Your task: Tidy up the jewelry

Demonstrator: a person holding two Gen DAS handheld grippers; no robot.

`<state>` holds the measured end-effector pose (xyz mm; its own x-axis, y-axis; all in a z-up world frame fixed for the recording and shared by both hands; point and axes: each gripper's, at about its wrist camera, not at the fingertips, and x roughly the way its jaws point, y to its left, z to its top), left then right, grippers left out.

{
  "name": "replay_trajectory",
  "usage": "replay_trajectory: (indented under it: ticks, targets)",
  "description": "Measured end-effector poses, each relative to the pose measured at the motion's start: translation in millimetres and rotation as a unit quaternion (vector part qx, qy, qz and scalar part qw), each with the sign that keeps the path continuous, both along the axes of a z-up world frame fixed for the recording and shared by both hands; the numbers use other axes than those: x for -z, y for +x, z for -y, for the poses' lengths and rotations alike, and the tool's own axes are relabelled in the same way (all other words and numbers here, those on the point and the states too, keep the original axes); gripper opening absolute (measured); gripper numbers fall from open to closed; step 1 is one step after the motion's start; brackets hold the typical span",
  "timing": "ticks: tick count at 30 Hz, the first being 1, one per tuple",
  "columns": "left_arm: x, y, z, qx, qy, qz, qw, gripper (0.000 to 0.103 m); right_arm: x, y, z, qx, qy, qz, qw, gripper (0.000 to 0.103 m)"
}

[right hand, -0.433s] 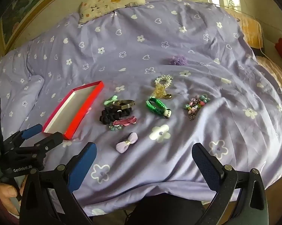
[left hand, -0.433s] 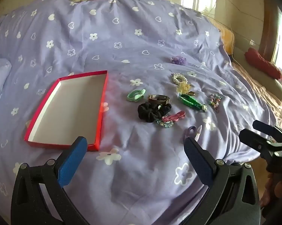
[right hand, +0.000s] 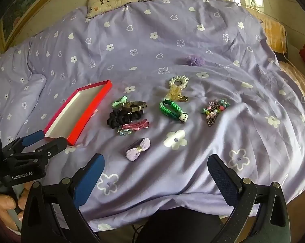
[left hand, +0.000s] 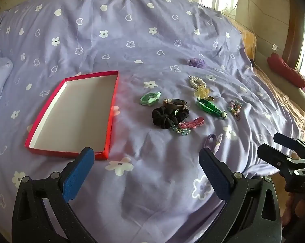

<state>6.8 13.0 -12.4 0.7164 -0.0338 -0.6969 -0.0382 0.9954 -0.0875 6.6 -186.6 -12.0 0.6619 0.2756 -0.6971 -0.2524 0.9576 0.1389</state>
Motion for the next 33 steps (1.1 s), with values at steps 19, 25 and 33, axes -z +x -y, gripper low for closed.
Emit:
replay_trajectory:
  ticks: [19, 25, 33]
  targets:
    - [2.0, -0.9, 1.6, -0.001, 0.008, 0.002, 1.0000, 0.103, 3.3, 1.5, -1.3, 0.000, -0.005, -0.001, 1.000, 0.102]
    - [3.5, -1.1, 0.1, -0.002, 0.007, 0.001, 1.0000, 0.103, 2.9, 1.2, -1.9, -0.002, -0.005, 0.000, 1.000, 0.102]
    - [4.4, -1.1, -1.1, -0.002, 0.007, 0.000, 1.0000, 0.103, 2.0, 1.2, -3.0, 0.000, -0.001, -0.001, 1.000, 0.102]
